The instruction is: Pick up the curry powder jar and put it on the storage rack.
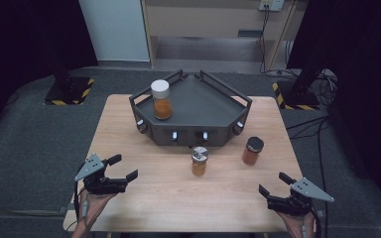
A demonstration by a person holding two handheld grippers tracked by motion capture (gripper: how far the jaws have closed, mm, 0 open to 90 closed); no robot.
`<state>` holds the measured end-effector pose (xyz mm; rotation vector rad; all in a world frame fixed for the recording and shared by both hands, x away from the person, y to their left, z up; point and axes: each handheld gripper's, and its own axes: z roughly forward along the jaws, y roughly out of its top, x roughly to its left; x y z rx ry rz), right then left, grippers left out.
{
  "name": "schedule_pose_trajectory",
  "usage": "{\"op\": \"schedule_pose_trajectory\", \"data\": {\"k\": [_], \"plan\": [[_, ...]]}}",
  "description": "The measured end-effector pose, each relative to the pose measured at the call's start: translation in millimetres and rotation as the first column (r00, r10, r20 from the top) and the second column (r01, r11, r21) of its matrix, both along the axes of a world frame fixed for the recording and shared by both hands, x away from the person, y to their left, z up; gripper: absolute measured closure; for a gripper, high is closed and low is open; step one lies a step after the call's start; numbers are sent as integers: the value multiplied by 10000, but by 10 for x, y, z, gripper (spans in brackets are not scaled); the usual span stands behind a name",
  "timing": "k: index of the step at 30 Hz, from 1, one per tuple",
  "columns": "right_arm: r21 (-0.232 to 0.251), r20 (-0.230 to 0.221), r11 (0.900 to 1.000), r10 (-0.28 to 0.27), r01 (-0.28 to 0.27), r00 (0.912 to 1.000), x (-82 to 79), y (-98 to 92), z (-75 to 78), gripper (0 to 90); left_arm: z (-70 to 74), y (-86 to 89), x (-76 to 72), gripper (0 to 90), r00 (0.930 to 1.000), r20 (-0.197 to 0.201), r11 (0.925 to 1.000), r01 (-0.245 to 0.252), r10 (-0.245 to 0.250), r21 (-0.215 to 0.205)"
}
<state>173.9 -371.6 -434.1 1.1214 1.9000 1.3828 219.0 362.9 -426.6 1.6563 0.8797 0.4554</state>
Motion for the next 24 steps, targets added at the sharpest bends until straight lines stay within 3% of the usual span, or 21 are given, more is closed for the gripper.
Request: {"op": "schedule_pose_trajectory", "data": {"k": [22,24], "plan": [[7,7,10000,60,-60,10000,0,-4,0,97,-297,177,-106,84,9996,-277,9999,41,-37,117],[-9,7,10000,85,-85,10000,0,0,2,97,-318,199,-97,84,9994,-324,10000,71,-72,-11]]}}
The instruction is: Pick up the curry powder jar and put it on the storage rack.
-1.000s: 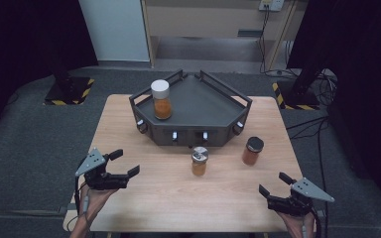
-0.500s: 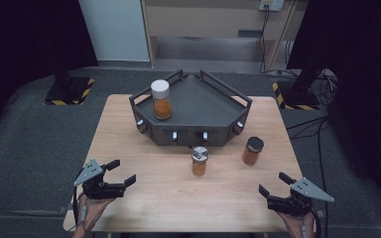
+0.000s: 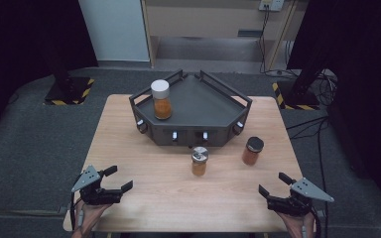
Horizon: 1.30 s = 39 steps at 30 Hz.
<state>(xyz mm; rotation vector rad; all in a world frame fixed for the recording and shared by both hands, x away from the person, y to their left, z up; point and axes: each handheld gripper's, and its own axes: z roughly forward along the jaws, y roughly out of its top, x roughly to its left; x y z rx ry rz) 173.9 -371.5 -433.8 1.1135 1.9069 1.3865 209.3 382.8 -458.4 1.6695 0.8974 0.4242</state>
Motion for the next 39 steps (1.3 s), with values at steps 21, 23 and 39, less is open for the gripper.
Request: {"op": "schedule_pose_trajectory", "data": {"k": [21,23,39], "plan": [[-39,3,10000,20,-20,10000,4,7,3,96,-39,31,-7,61,10000,-26,9999,-63,62,-127],[-52,11,10000,30,-30,10000,4,6,3,96,-40,30,-10,59,10000,-5,9999,-92,91,-120],[-44,16,10000,33,-33,10000,0,8,3,96,-39,18,-18,57,9998,43,9998,-184,184,14]]}}
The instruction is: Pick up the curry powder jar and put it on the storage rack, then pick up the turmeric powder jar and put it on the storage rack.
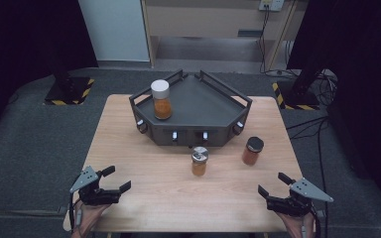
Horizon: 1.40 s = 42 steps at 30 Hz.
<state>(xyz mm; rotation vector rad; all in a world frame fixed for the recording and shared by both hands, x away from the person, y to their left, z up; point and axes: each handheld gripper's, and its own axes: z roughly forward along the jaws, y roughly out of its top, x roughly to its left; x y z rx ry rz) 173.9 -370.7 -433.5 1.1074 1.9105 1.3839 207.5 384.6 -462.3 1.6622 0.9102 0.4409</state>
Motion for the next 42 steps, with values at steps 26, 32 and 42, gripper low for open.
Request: {"op": "schedule_pose_trajectory", "data": {"k": [26,32,42], "plan": [[101,85,9999,-51,50,10000,-17,-10,-1,94,-5,-15,14,53,9999,13,9999,100,-100,29],[263,87,9996,-75,72,9999,-25,-23,27,96,-6,-18,24,53,9999,-49,9998,154,-153,85],[303,-29,9995,-74,75,10000,15,-35,96,96,-5,-23,41,51,9996,-175,9997,204,-201,129]]}}
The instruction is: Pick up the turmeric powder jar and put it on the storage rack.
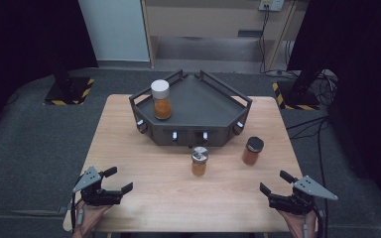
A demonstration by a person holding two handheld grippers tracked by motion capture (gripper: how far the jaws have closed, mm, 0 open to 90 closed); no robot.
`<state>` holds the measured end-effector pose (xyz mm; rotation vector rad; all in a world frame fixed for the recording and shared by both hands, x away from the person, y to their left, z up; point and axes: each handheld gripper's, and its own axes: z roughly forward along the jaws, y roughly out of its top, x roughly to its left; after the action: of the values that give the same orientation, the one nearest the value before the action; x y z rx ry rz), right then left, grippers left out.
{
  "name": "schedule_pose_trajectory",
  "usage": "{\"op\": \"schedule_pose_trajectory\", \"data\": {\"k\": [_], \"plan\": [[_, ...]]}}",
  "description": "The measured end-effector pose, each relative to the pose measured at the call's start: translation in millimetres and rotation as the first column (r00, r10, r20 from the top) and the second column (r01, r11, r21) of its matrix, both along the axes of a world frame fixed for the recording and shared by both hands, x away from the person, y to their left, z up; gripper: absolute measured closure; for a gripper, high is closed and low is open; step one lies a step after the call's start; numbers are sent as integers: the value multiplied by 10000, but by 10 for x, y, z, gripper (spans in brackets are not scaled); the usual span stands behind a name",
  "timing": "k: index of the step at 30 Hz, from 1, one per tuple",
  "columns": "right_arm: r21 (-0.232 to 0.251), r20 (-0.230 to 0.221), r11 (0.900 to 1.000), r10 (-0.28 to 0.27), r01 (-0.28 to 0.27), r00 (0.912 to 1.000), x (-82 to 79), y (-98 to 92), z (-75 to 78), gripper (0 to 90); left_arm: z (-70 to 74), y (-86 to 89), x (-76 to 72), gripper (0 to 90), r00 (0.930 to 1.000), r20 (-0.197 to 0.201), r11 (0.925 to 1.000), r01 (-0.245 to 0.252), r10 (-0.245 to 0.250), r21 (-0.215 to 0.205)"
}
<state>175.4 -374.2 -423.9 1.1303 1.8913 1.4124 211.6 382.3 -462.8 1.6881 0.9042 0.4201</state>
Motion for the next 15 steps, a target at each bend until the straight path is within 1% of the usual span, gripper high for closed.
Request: {"op": "schedule_pose_trajectory", "data": {"k": [2,5,8,10,15], "plan": [[69,-38,10000,57,-57,10000,13,-4,27,95,2,0,-3,51,10000,23,10000,-4,4,16],[21,45,10000,80,-80,10000,12,4,66,96,8,-2,-5,50,10000,6,10000,-3,3,47],[-139,28,9998,136,-135,9999,18,10,114,96,9,-5,-3,50,10000,-21,10000,1,-1,57],[-109,-16,9997,201,-201,9998,27,-4,135,96,8,-7,-1,50,10000,-25,10000,4,-3,58],[-239,-69,9995,227,-229,9997,46,0,209,96,17,-16,-1,48,10000,-37,9999,18,-17,134]]}}
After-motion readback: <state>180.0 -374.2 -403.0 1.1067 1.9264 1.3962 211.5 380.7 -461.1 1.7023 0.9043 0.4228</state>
